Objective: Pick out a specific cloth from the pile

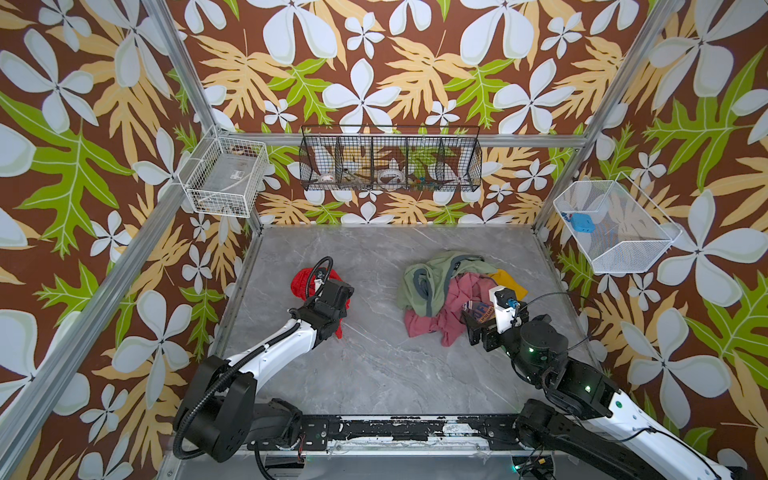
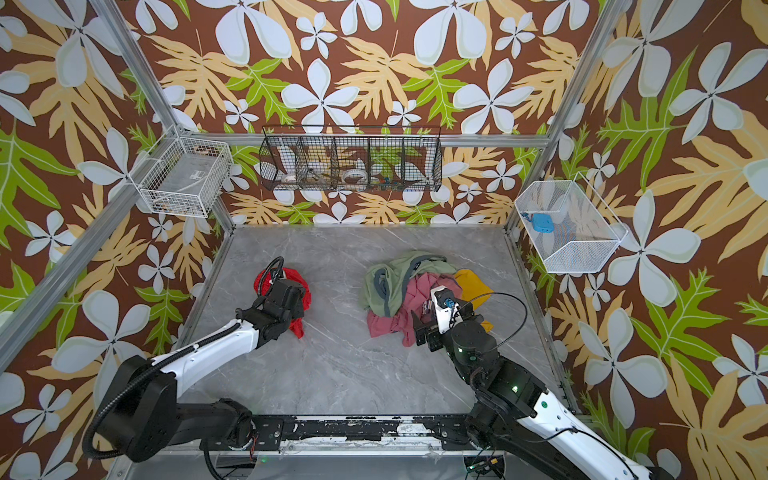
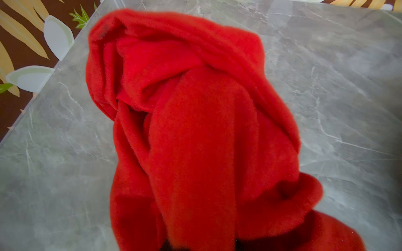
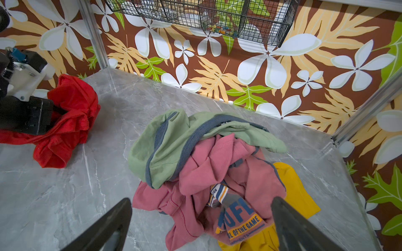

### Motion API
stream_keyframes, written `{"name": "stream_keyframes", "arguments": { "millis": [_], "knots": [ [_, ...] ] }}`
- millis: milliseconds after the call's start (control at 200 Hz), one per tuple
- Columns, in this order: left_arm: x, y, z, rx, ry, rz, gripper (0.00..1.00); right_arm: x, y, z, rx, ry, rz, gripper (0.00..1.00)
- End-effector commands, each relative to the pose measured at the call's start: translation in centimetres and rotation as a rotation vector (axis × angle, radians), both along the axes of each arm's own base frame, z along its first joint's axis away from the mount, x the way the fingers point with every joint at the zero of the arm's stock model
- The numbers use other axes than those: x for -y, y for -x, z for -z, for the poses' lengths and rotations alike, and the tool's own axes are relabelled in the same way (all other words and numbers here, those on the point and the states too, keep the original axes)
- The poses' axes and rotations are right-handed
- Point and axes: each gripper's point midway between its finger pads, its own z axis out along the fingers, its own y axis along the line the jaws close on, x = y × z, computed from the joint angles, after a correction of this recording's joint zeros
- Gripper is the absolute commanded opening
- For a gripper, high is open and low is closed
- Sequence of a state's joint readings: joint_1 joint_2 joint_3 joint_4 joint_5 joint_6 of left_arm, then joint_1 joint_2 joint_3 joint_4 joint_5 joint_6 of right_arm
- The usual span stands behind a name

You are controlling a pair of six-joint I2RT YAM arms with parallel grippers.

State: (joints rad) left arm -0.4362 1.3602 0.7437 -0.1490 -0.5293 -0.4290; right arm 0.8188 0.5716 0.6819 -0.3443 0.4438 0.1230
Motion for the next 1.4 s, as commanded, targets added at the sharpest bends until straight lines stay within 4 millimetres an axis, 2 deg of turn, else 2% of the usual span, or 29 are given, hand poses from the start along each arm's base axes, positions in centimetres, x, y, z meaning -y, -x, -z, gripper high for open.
{"name": "stream_keyframes", "arguments": {
  "millis": [0,175,325,521,681,806,1001,1191,1226,1291,1341,1376,1396],
  "knots": [
    [-0.3,-2.6,-1.1,0.044,-0.092,0.011,0.00,0.7,-0.2,-0.1,0.034,0.024,0.033,1.00],
    [-0.4,-5.3,-0.4,0.022,-0.178,-0.009,0.00,1.3,-0.1,0.4,0.072,0.042,0.033,1.00],
    [-0.1,-6.8,0.1,0.014,-0.229,-0.001,0.00,2.2,-0.1,-0.1,0.105,-0.001,0.049,1.00],
    [1.2,-8.2,2.4,-0.090,-0.246,0.067,0.00,3.1,-1.9,0.6,0.087,-0.056,0.068,1.00],
    [2.0,-8.6,4.1,-0.162,-0.249,0.110,0.00,4.4,-3.5,1.3,0.058,-0.122,0.093,1.00],
    [2.6,-8.8,5.0,-0.201,-0.257,0.154,0.00,6.5,-4.3,1.4,0.061,-0.167,0.150,1.00],
    [3.0,-7.8,6.8,-0.275,-0.241,0.195,0.00,9.7,-5.8,2.3,0.044,-0.236,0.264,0.99],
    [2.9,-7.1,7.4,-0.294,-0.234,0.197,0.00,11.3,-7.7,3.5,0.049,-0.243,0.339,0.99],
    [2.8,-7.1,7.4,-0.292,-0.236,0.191,0.12,11.6,-8.0,3.9,0.053,-0.237,0.353,0.99],
    [2.6,-7.1,7.1,-0.284,-0.238,0.178,0.51,12.1,-8.6,4.5,0.057,-0.221,0.381,1.00],
    [2.7,-7.1,6.6,-0.268,-0.226,0.175,0.69,12.5,-8.9,5.0,0.059,-0.210,0.399,1.00],
    [2.7,-7.1,6.1,-0.250,-0.215,0.171,0.97,12.7,-9.0,5.2,0.065,-0.204,0.406,1.00],
    [2.8,-7.1,5.7,-0.239,-0.207,0.174,1.00,12.8,-9.1,5.3,0.072,-0.202,0.411,0.99]
  ]
}}
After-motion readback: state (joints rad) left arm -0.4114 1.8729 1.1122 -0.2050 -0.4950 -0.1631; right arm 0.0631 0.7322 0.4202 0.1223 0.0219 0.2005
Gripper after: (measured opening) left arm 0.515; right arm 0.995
